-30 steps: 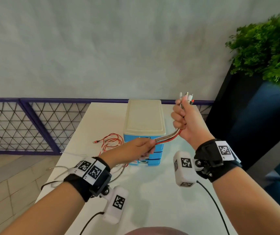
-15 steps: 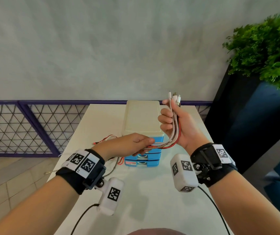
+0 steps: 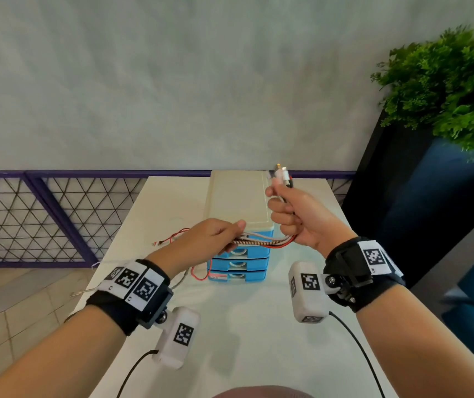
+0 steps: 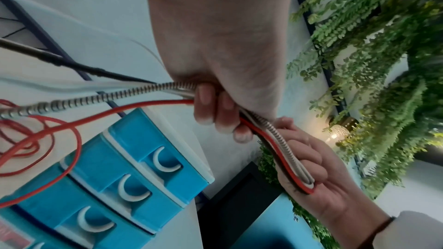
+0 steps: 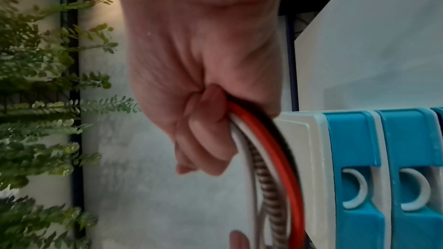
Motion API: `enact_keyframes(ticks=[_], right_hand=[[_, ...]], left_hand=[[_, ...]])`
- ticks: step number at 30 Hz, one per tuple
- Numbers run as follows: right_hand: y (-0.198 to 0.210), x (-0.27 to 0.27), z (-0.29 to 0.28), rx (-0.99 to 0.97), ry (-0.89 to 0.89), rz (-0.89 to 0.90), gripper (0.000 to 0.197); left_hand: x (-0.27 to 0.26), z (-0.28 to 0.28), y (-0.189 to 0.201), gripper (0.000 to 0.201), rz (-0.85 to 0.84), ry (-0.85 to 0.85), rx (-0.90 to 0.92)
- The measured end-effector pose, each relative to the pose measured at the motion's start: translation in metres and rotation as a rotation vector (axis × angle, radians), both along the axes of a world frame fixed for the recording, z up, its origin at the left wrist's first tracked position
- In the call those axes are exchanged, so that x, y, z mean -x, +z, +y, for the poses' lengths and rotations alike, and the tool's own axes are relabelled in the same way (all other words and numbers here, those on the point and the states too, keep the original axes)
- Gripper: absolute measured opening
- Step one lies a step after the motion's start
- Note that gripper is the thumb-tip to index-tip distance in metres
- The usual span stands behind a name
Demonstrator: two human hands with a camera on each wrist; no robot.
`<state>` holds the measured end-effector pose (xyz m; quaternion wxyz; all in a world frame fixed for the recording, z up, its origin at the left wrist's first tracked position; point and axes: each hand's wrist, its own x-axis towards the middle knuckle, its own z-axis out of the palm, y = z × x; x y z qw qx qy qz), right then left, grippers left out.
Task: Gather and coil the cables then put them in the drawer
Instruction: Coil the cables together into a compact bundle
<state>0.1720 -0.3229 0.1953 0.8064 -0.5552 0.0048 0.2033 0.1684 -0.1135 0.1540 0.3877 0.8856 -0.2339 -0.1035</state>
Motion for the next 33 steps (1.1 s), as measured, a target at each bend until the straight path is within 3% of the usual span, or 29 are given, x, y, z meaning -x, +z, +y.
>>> enact_keyframes(ticks=[3, 5, 11, 15, 19, 26, 30, 33], right_hand=[[0.004, 0.004, 0.007, 0.190, 0.168, 0.006, 0.032], [0.003, 0.005, 0.010, 0.206, 0.195, 0.002, 0.028], [-0.014, 0.000, 0.024, -0.034, 0.030, 0.013, 0.027], [-0.021, 0.000, 0.026, 0.064, 0.010, 0.008, 0.031], [-0.023, 0.011, 0.033, -0.062, 0.174, 0.147, 0.034], [-0.032, 0.012, 0.034, -0.246, 0.271, 0.229, 0.042], [-0.032, 0.014, 0.031, -0.111, 0.310, 0.193, 0.039], [-0.031, 0.016, 0.029, -0.002, 0.288, 0.139, 0.038]], left_hand=[[-0.005, -0.005, 0.011, 0.055, -0.121, -0.042, -0.121], [-0.009, -0.005, 0.019, 0.052, -0.174, -0.114, -0.204], [-0.015, -0.009, 0.035, 0.049, -0.289, -0.260, -0.403], [-0.016, -0.014, 0.033, 0.039, -0.296, -0.303, -0.449], [-0.023, -0.013, 0.028, 0.039, -0.304, -0.286, -0.412], [-0.021, -0.014, 0.020, 0.031, -0.322, -0.200, -0.267], [-0.015, -0.015, 0.020, 0.030, -0.375, -0.193, -0.120], [-0.012, -0.017, 0.018, 0.042, -0.449, -0.145, -0.156]])
